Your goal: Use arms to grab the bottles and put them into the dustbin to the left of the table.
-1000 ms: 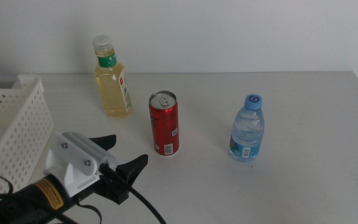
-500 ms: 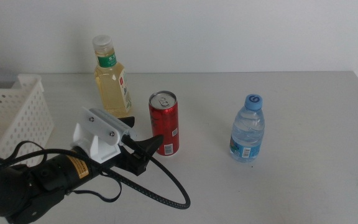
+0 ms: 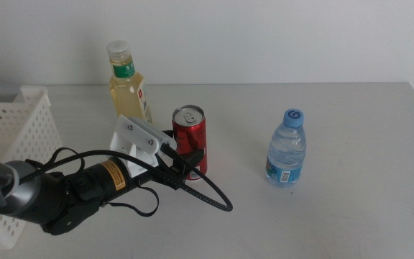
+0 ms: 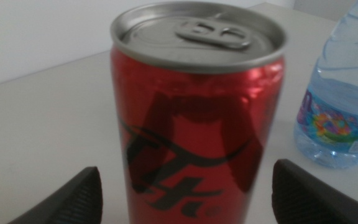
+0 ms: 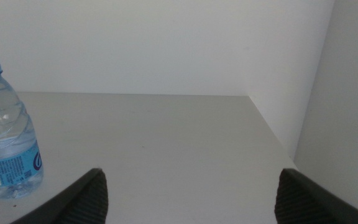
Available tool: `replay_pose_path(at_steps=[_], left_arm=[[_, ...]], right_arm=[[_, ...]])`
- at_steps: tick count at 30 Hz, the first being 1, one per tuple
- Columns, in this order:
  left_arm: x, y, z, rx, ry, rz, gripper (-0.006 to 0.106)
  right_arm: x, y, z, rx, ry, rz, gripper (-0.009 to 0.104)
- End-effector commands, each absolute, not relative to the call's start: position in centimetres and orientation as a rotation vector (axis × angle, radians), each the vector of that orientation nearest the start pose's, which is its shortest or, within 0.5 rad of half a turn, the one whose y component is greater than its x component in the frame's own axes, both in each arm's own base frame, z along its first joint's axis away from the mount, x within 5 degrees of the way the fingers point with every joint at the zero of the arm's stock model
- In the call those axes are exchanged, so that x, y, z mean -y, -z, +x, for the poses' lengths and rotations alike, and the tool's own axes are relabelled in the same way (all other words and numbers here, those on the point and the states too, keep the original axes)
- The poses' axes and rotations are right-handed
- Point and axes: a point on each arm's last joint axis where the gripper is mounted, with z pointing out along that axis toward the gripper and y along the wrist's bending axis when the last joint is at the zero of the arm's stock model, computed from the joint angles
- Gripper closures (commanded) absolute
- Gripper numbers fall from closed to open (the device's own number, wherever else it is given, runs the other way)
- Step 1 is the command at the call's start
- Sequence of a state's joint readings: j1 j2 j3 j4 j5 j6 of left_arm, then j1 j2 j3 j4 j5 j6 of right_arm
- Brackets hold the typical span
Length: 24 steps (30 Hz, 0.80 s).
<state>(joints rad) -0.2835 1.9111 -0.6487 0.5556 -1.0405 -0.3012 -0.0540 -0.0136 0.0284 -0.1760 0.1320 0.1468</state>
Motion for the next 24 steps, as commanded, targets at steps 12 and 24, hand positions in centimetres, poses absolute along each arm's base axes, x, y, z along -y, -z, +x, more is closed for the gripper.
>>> replay_pose_path(at_steps=[12,24], left_arm=[[14.5,-15.3,33.4,-1.558,0.706,0.543,0.007],[14.7,-15.2,33.9,-1.568,0.711,0.546,0.057]], right_arm=[[0.4,-20.3,5.4,-1.528,0.094,0.018,0.001],[0.4,-20.3,5.4,-1.528,0.094,0.018,0.001]])
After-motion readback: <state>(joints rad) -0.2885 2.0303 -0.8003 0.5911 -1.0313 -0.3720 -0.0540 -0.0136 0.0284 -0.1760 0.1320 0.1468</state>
